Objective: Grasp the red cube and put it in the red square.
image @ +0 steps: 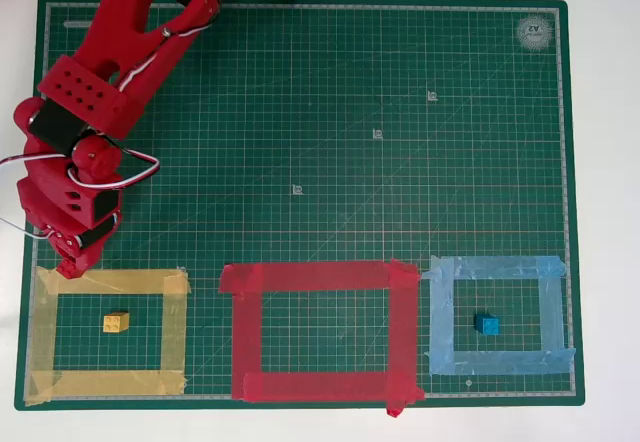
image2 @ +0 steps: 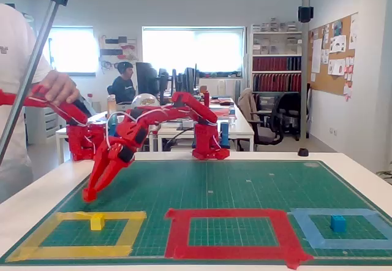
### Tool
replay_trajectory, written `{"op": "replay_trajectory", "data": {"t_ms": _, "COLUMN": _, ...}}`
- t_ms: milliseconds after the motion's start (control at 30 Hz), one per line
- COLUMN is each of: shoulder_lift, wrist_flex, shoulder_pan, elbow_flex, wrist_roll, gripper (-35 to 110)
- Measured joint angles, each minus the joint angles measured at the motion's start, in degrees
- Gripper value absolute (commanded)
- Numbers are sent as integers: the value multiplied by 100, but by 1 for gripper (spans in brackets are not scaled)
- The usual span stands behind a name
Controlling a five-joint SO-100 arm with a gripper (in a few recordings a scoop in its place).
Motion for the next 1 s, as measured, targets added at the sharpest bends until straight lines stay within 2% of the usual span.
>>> {"op": "replay_trajectory", "data": {"t_ms": 300, "shoulder_lift": 2188, "wrist_flex": 0, "shoulder_pan": -905, "elbow_flex": 1881, "wrist_roll": 431, "gripper": -1}}
{"op": "replay_trajectory", "data": {"t_ms": 467, "shoulder_lift": 3814, "wrist_flex": 0, "shoulder_pan": -1802, "elbow_flex": 3604, "wrist_roll": 642, "gripper": -1}}
{"op": "replay_trajectory", "data": {"t_ms": 600, "shoulder_lift": 4315, "wrist_flex": -70, "shoulder_pan": -2593, "elbow_flex": 4579, "wrist_roll": 703, "gripper": -1}}
{"op": "replay_trajectory", "data": {"t_ms": 833, "shoulder_lift": 4386, "wrist_flex": -1485, "shoulder_pan": -3296, "elbow_flex": 6311, "wrist_roll": 703, "gripper": -1}}
{"op": "replay_trajectory", "data": {"t_ms": 1000, "shoulder_lift": 4386, "wrist_flex": -2461, "shoulder_pan": -3647, "elbow_flex": 6917, "wrist_roll": 703, "gripper": -1}}
